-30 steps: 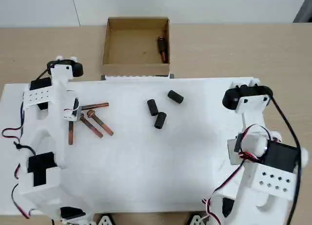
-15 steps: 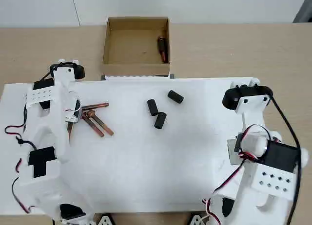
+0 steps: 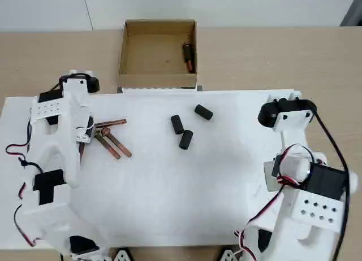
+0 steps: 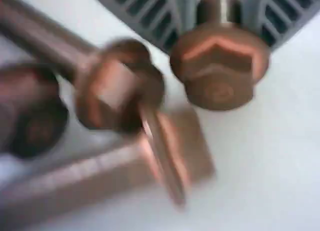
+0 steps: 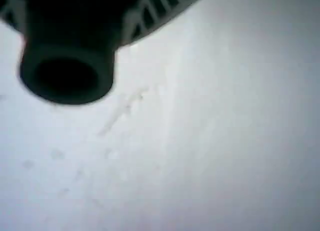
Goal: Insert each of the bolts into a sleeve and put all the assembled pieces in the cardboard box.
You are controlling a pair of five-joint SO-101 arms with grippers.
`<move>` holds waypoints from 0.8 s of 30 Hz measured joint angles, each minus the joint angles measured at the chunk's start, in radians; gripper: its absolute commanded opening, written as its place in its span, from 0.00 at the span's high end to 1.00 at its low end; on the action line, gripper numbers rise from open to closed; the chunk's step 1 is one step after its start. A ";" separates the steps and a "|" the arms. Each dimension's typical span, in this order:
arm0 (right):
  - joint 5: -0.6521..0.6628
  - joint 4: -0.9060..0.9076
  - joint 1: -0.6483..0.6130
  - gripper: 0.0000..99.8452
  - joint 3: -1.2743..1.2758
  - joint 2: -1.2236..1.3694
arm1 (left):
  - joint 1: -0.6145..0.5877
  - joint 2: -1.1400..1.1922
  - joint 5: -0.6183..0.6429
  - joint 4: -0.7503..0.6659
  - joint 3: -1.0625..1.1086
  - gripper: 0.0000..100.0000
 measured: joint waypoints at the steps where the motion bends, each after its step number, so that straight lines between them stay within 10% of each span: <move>1: 0.000 0.000 -0.011 1.00 0.000 0.000 | 0.000 -0.017 0.000 0.020 -0.002 1.00; 19: -0.009 -0.040 -0.064 1.00 0.000 -0.417 | 0.140 -0.678 0.068 0.279 -0.002 1.00; 24: -0.216 -0.180 -0.066 1.00 -0.002 -0.565 | 0.216 -0.862 0.189 0.301 0.044 1.00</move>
